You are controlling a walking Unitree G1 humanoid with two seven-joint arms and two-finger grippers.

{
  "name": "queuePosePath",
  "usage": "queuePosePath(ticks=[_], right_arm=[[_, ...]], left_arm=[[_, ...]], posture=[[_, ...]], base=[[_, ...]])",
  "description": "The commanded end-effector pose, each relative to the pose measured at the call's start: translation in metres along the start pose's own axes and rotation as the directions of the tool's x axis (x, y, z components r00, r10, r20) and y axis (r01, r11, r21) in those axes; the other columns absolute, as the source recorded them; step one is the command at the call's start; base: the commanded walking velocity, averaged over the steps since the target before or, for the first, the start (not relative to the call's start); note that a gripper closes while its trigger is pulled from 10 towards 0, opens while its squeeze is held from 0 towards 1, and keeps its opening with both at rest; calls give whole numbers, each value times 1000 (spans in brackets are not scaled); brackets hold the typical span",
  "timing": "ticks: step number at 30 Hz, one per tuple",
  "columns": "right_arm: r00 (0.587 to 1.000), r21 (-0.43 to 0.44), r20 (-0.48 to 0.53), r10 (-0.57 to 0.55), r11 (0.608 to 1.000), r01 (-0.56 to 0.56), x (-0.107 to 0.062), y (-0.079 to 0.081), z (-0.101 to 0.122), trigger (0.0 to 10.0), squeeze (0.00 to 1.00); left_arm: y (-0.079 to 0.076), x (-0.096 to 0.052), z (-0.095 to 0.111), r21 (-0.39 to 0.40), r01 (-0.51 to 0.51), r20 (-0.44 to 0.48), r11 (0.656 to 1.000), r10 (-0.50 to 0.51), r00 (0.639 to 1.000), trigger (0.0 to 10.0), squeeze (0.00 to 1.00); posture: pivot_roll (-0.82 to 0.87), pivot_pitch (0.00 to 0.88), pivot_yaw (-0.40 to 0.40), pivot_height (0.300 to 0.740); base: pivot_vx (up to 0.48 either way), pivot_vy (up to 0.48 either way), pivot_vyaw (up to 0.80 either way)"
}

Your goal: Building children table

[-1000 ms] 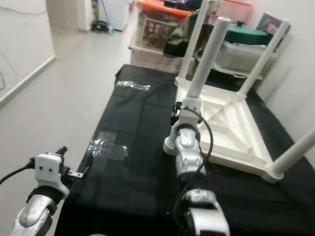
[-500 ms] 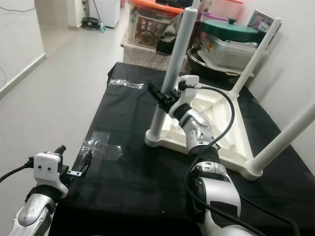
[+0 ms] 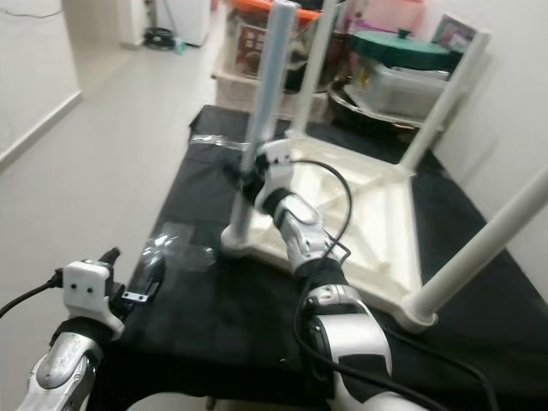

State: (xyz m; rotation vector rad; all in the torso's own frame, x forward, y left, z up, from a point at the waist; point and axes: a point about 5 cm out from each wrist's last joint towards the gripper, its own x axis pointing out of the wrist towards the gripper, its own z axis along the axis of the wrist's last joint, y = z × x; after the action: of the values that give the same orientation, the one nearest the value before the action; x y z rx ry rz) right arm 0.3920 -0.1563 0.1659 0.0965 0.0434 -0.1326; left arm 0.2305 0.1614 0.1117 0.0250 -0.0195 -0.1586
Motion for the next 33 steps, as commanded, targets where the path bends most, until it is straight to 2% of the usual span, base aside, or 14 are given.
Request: queuePosePath(ticks=[1,6,7,8,10,11,14,15,18,25,27,28,29,33], right_arm=[[963,-139,-117,-242,964,226,-15,-42,-36,0,0],[991,-125,-106,-88,989,74,-29,-9,-31,706,0],[995,-117,-93,-27,993,16,-28,-1,-28,9686,0],[997,-79,-82,2,997,-9,-27,3,-25,10000,0],[997,-79,-82,2,997,-9,-27,3,-25,10000,0],[999,-69,-44,25,997,-28,-23,7,-18,10000,1000],[997,-53,-43,65,996,-67,-12,13,-5,10000,1000],[969,19,-17,248,969,-248,-2,20,15,10000,0],[948,43,8,318,947,-318,0,22,23,10000,0],[608,40,120,785,608,-793,-9,28,37,10000,0],[473,20,56,879,473,-881,-18,37,22,4863,0],[440,18,39,897,439,-898,-20,40,18,4863,0],[413,21,33,910,412,-911,-23,44,13,0,0],[388,24,2,922,388,-921,-26,54,4,0,0]], left_arm=[[-4,1,1,-5,17,-2,1000,-17,1000,10000,0],[-5,1,0,-10,26,-7,1000,-26,1000,10000,0],[-5,2,0,-10,26,-7,1000,-26,1000,10000,0],[-5,2,-1,-10,26,-8,1000,-26,1000,10000,0],[-5,2,-1,-10,26,-8,1000,-26,1000,10000,0],[-5,2,-1,-9,24,-7,1000,-24,1000,10000,0],[-3,3,-1,-4,15,-5,1000,-15,1000,10000,0],[-2,3,-1,-4,10,-3,1000,-11,1000,10000,0],[-2,3,-1,-4,10,-2,1000,-10,1000,10000,0],[-3,6,-1,2,15,3,1000,-15,1000,10000,0],[-3,6,0,5,9,10,1000,-9,1000,10000,0],[-3,6,0,6,7,11,1000,-7,1000,10000,0],[-2,6,1,7,5,12,1000,-5,1000,10000,0],[-2,5,1,8,1,12,1000,-1,1000,10000,0]], posture=[[110,0,-179,740],[93,0,-167,740],[93,0,-167,740],[101,0,-175,740],[101,0,-175,740],[104,0,-179,740],[113,0,-188,740],[113,0,-190,740],[113,0,-190,740],[140,0,-207,740],[147,0,-216,740],[147,0,-216,740],[155,0,-221,740],[155,0,-220,740]], base=[[0,0,0],[0,0,0],[0,0,0],[0,0,0],[0,0,0],[0,0,0],[0,0,0],[0,0,0],[0,0,0],[0,0,0],[0,0,0],[0,0,0],[0,0,0],[0,0,0]])
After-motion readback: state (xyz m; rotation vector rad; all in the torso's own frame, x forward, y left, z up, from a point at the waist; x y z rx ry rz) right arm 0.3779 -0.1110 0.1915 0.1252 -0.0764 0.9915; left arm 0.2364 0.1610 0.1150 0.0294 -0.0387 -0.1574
